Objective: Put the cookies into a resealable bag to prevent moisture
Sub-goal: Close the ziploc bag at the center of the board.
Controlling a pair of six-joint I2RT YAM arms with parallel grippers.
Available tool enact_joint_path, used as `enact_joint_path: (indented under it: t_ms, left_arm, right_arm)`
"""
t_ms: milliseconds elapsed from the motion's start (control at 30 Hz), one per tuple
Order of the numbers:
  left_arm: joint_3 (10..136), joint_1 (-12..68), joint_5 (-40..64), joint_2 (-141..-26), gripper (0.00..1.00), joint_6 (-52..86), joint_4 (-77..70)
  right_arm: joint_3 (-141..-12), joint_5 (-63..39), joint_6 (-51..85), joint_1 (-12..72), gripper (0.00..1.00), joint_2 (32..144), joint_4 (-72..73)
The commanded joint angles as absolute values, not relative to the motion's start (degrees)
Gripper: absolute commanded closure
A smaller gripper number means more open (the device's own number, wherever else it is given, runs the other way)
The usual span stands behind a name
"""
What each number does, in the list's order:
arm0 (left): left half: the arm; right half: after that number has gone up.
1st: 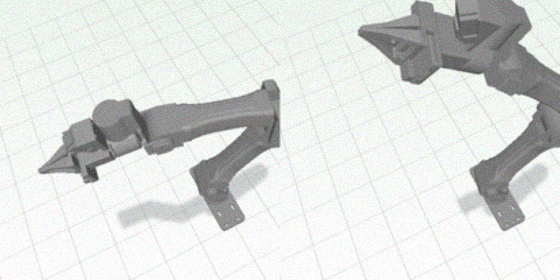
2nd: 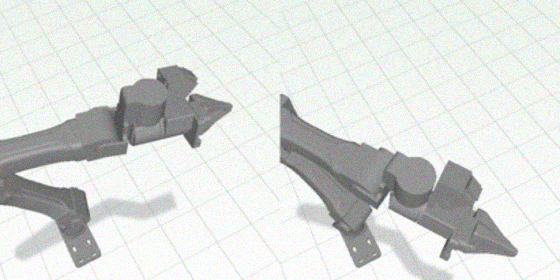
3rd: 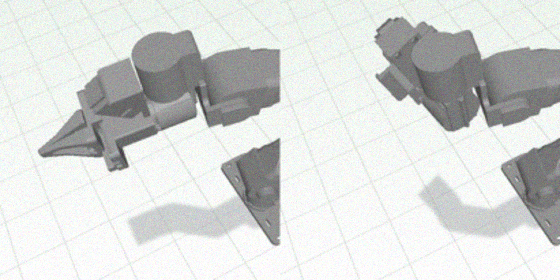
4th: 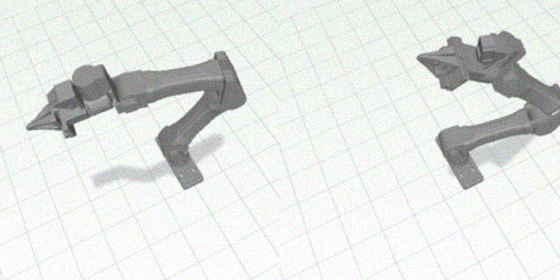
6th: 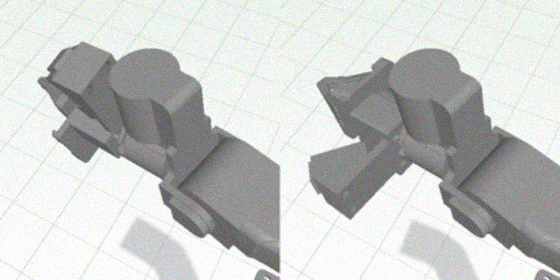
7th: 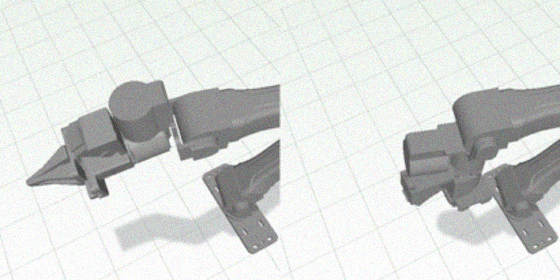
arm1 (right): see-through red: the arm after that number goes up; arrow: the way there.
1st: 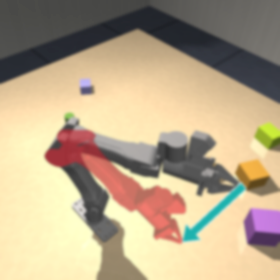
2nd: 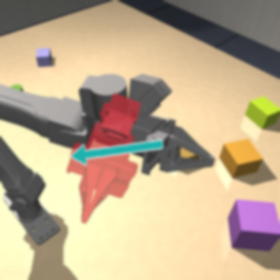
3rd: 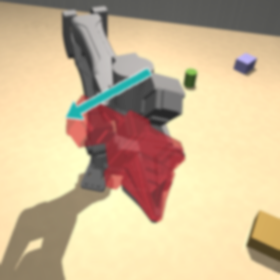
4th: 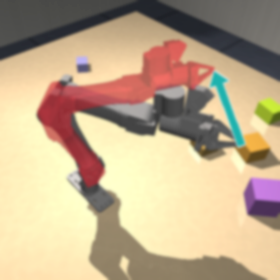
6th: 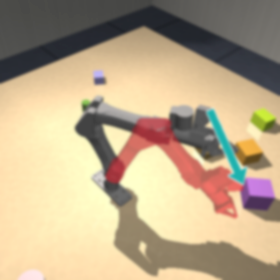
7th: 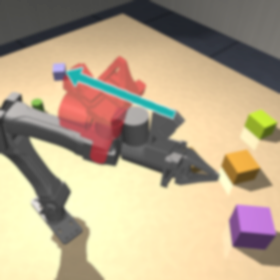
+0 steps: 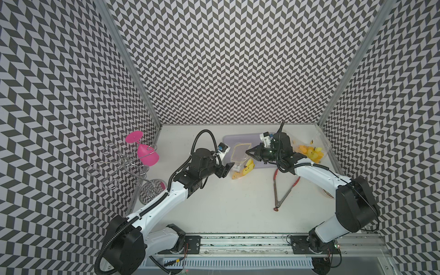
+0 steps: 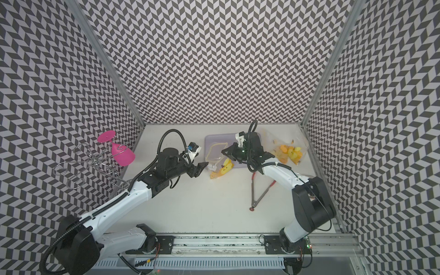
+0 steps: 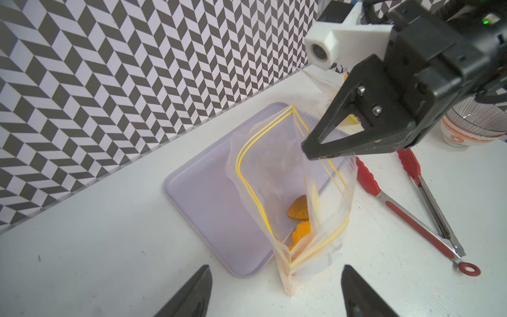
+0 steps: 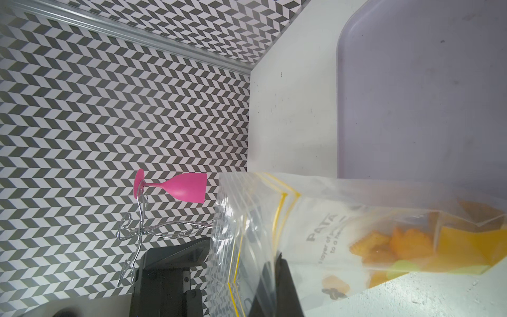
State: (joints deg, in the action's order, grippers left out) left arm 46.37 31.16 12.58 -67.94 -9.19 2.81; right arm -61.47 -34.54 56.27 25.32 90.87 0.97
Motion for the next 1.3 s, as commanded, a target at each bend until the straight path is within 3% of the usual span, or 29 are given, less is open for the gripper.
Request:
enact_joint_path:
  t_ms: [0, 233, 467, 633, 833, 967, 1000, 1100, 1133, 1267]
  left_arm:
    - [46.49, 31.73, 14.24, -69.32, 0.26, -13.29, -1.31]
    - [46.06, 32.04, 15.99, -71.62, 0.28, -14.14, -3.37]
    - [47.09, 31.99, 16.04, -73.88, 0.41, -14.32, -5.03]
    - [46.6, 31.99, 16.04, -74.09, 0.61, -14.51, -4.92]
    - [46.31, 31.97, 16.6, -73.02, 0.98, -14.24, -5.48]
    - [46.14, 31.99, 17.6, -71.52, 1.0, -15.26, -5.31]
    - [46.44, 31.99, 18.28, -70.86, 1.0, -16.14, -4.07]
    - [47.67, 31.84, 23.57, -68.06, 1.0, -20.76, 0.91]
    - [47.75, 31.82, 24.82, -66.71, 1.0, -21.64, 1.89]
    - [48.05, 29.95, 32.55, -62.22, 1.0, -24.04, 5.87]
  right_arm:
    - [-63.45, -35.88, 56.53, 25.03, 1.0, 91.74, 4.53]
    - [-63.98, -36.52, 56.33, 24.39, 1.0, 92.29, 4.63]
    - [-64.69, -36.8, 55.76, 24.34, 1.0, 92.46, 3.95]
    - [-64.8, -36.51, 55.74, 24.26, 1.0, 92.2, 3.7]
    - [-65.1, -35.95, 54.94, 24.2, 1.0, 91.61, 2.6]
    - [-66.15, -34.26, 51.8, 24.12, 0.99, 89.61, 0.26]
    - [-66.35, -33.49, 50.72, 24.05, 0.94, 88.6, -0.29]
    - [-65.49, -33.23, 46.24, 23.81, 0.61, 84.14, -0.27]
    - [-64.58, -32.49, 44.08, 23.78, 0.54, 81.67, -0.07]
    - [-58.89, -22.16, 33.91, 23.71, 0.44, 70.48, 0.26]
